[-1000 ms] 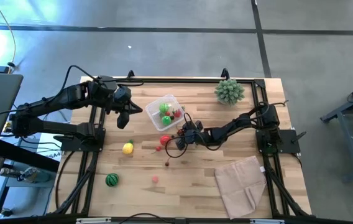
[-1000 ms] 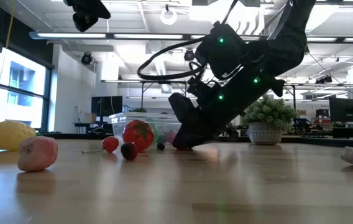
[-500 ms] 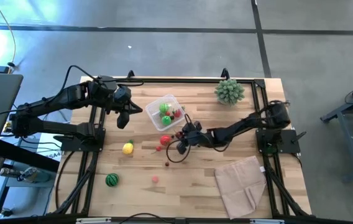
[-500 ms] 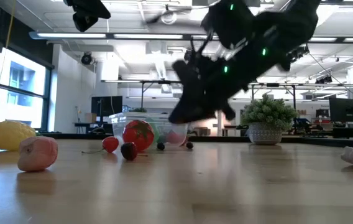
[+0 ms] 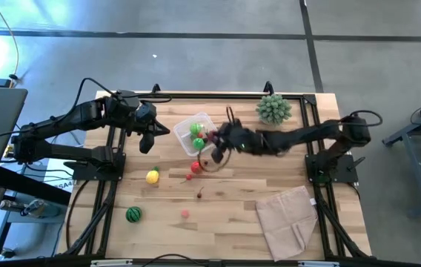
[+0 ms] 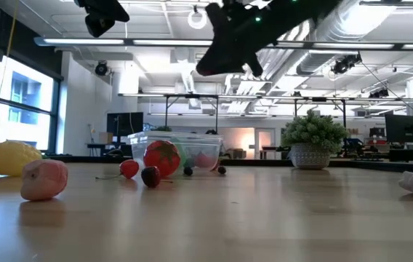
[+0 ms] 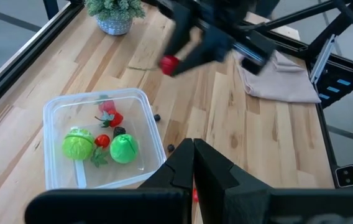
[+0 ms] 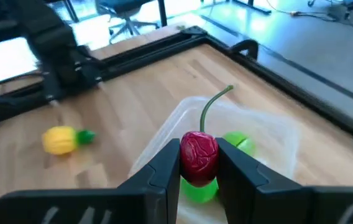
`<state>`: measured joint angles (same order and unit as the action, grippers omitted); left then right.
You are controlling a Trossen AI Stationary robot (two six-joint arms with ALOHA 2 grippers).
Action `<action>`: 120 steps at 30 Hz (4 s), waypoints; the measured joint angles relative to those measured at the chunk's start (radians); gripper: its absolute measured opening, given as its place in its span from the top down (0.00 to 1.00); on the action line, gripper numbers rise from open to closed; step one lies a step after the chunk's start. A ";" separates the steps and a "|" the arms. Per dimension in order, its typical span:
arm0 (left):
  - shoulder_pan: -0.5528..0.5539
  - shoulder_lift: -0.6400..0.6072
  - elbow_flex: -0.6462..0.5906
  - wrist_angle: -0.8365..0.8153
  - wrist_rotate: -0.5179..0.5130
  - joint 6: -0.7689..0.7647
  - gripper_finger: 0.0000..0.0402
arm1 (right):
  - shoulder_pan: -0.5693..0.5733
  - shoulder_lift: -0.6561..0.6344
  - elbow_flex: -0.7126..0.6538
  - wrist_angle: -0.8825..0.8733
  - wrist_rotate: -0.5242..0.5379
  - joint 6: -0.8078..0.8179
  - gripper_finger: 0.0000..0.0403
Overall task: Pick and placing Produce into tupperware
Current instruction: Put the top dark red cherry into the transparent bin, then put the right blueberry into the transparent bin
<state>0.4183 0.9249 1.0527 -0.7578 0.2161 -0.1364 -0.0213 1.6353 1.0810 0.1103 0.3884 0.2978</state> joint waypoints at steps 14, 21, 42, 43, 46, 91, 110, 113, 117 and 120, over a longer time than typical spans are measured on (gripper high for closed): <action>0.000 0.000 0.000 0.000 -0.010 0.000 1.00 | -0.209 0.275 0.276 -0.320 -0.324 -0.012 0.81; 0.000 0.000 0.000 0.000 -0.011 0.000 1.00 | -0.221 0.431 0.416 -0.417 -0.348 -0.035 0.81; 0.000 0.000 0.000 0.000 -0.011 0.000 1.00 | -0.223 0.465 0.423 -0.425 -0.357 -0.037 0.69; 0.000 0.000 0.000 0.000 -0.011 0.000 1.00 | -0.223 0.465 0.423 -0.420 -0.357 -0.041 0.69; 0.000 0.000 0.000 0.000 -0.011 0.000 1.00 | -0.223 0.465 0.423 -0.410 -0.357 -0.049 0.67; 0.000 0.000 0.000 0.000 -0.011 0.000 1.00 | -0.005 0.042 -0.443 0.417 -0.075 -0.110 0.66; 0.000 0.000 0.000 0.000 -0.011 0.000 1.00 | 0.017 0.271 -0.442 0.645 -0.053 -0.070 0.51; 0.000 0.000 0.000 0.000 -0.011 0.000 1.00 | 0.017 0.271 -0.442 0.635 -0.057 -0.073 0.51; 0.000 0.000 0.000 0.000 -0.011 0.000 1.00 | 0.014 0.271 -0.442 0.629 -0.057 -0.089 0.51; 0.000 0.000 0.000 0.000 -0.011 0.000 1.00 | 0.001 0.273 -0.441 0.629 -0.071 -0.089 0.51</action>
<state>0.4183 0.9249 1.0527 -0.7578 0.2047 -0.1364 -0.0205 1.9087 0.6398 0.7392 0.3171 0.2085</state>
